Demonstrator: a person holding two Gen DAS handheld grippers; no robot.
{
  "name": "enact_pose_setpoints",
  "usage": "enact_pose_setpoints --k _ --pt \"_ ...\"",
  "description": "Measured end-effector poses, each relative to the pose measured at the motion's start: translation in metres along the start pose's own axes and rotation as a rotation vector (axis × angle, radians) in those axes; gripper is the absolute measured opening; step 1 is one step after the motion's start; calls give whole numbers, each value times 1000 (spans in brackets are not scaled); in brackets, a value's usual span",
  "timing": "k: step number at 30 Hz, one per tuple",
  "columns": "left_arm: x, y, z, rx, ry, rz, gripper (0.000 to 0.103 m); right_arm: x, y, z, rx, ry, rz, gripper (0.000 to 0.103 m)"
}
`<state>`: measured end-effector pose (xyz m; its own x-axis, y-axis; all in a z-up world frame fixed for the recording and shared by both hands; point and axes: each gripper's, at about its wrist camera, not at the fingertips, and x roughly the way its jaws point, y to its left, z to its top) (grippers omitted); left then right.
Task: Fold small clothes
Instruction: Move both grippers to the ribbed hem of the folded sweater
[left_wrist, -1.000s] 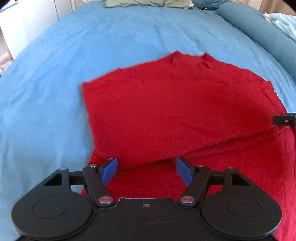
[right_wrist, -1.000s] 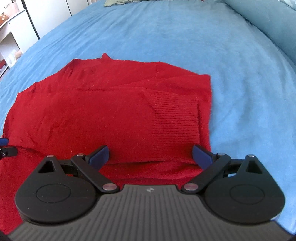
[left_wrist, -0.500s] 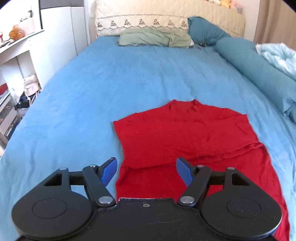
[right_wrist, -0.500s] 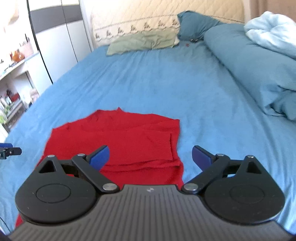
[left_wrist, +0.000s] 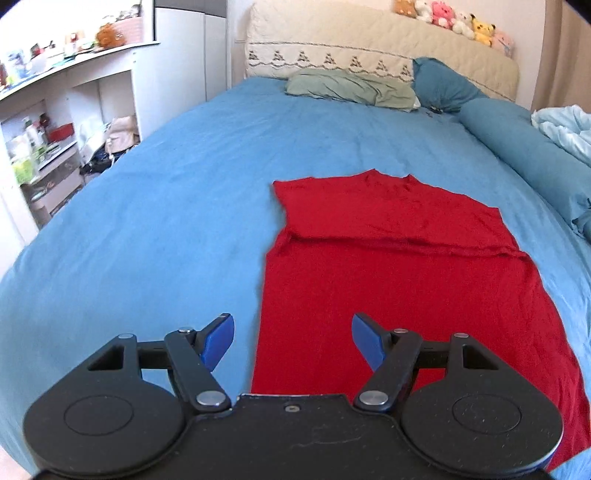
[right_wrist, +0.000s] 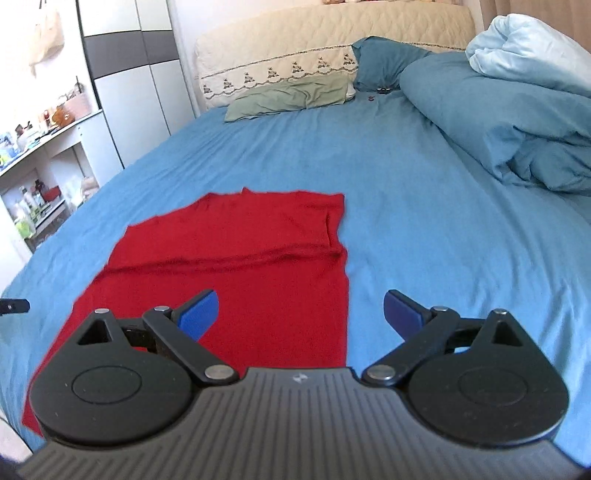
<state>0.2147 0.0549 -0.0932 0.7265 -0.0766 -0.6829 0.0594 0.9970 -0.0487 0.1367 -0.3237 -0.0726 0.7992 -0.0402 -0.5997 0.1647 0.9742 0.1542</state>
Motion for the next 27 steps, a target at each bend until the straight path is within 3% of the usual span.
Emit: enact_pose_setpoints --k 9,17,22,27 --pt "-28 6 -61 -47 -46 -61 76 -41 -1 -73 26 7 -35 103" --pt "-46 22 -99 -113 7 -32 74 -52 9 -118 59 156 -103 103" --pt "-42 25 -120 -102 42 -20 64 -42 13 -141 100 199 -96 80" --pt "-31 26 -134 -108 81 -23 54 -34 14 -149 102 209 -108 72"
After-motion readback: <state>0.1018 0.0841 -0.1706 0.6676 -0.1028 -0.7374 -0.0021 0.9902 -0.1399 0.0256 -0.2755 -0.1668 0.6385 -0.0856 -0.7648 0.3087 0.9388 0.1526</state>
